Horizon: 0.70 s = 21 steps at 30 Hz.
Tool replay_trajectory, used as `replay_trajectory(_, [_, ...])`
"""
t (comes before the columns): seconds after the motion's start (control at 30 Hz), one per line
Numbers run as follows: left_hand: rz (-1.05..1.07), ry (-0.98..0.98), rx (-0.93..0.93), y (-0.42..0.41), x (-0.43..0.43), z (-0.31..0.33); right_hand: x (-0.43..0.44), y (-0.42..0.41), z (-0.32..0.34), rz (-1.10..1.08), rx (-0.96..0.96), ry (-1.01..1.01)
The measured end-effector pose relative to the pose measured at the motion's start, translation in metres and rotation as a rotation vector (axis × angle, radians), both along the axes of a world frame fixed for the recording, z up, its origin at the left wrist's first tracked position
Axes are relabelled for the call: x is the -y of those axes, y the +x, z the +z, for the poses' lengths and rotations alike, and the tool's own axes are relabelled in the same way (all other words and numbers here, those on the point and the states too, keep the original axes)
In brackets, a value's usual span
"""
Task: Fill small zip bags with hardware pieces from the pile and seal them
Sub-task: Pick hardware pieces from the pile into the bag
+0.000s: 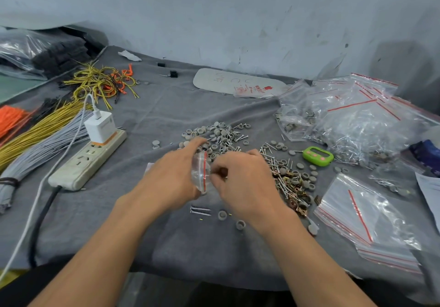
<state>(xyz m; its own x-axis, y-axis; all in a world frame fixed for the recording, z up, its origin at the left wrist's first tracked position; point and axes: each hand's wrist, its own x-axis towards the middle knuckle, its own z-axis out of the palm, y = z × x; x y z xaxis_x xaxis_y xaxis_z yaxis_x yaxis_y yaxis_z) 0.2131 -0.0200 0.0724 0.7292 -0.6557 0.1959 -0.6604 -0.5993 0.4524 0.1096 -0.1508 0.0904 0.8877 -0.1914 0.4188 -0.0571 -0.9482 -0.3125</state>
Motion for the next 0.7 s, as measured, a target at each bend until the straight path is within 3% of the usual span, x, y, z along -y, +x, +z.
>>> replay_trajectory(0.07, [-0.034, -0.008, -0.025, -0.001, 0.003, 0.000, -0.004, 0.004, -0.005, 0.081, 0.001, 0.014])
replay_trajectory(0.13, [-0.033, -0.022, -0.027, 0.000, 0.004, 0.000, -0.006, 0.006, -0.009, 0.105, 0.032, 0.150])
replay_trajectory(0.2, [-0.007, -0.055, -0.036, 0.002, 0.002, 0.001, -0.004, 0.007, -0.010, 0.043, 0.115, 0.309])
replay_trajectory(0.27, [0.018, -0.084, -0.044, 0.005, -0.002, 0.002, 0.004, 0.005, -0.007, -0.092, 0.146, 0.339])
replay_trajectory(0.37, [0.077, -0.080, -0.027, 0.014, -0.012, 0.005, 0.018, -0.001, 0.000, -0.162, -0.120, 0.303])
replay_trajectory(0.5, [0.108, -0.074, -0.018, 0.022, -0.025, 0.009, 0.013, -0.014, 0.003, -0.032, -0.579, 0.170])
replay_trajectory(0.6, [0.111, -0.043, -0.001, 0.021, -0.025, 0.009, 0.008, -0.016, 0.002, -0.016, -0.629, 0.059])
replay_trajectory(0.7, [0.107, -0.013, 0.012, 0.019, -0.021, 0.008, 0.009, -0.013, -0.001, -0.060, -0.542, 0.097])
